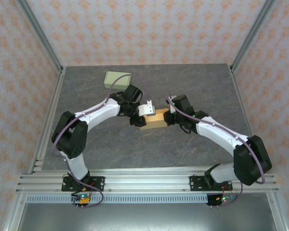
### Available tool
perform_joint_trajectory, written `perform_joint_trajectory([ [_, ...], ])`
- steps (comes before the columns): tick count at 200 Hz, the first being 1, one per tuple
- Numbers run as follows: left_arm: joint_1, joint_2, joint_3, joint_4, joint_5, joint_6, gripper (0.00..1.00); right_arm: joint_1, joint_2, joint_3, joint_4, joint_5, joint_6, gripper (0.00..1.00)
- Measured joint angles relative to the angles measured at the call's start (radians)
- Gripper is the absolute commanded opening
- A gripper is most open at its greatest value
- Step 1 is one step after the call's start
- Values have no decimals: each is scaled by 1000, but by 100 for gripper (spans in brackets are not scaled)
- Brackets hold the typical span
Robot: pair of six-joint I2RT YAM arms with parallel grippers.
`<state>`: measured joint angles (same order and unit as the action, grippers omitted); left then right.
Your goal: Fold the paper box
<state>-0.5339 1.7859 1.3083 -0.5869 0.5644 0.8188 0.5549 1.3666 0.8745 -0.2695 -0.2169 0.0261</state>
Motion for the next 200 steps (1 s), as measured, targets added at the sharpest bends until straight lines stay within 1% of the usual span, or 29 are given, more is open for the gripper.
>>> perform_joint_trajectory([
  [8,0,0,0,0,0,0,41,2,0,3,-7,16,1,28],
  [13,0,0,0,0,0,1,41,5,0,5,-11,24,-2,30],
  [30,0,3,4,0,0,1,41,6,0,14,-25,45,-9,33],
  [53,-1,11,13,0,1,1,41,6,0,27,-39,63,-13,33],
  [85,-2,18,20,0,1,1,41,6,0,46,-46,76,-14,27],
  [102,-3,18,20,0,1,1,41,6,5,60,-48,85,-20,18],
  [132,-3,19,22,-1,0,0,41,5,23,72,-53,100,-9,10],
  [165,-3,22,25,-2,-2,-3,41,5,35,77,-48,118,2,7],
  [200,-2,24,30,-6,-3,-11,41,5,42,77,-33,124,26,1],
])
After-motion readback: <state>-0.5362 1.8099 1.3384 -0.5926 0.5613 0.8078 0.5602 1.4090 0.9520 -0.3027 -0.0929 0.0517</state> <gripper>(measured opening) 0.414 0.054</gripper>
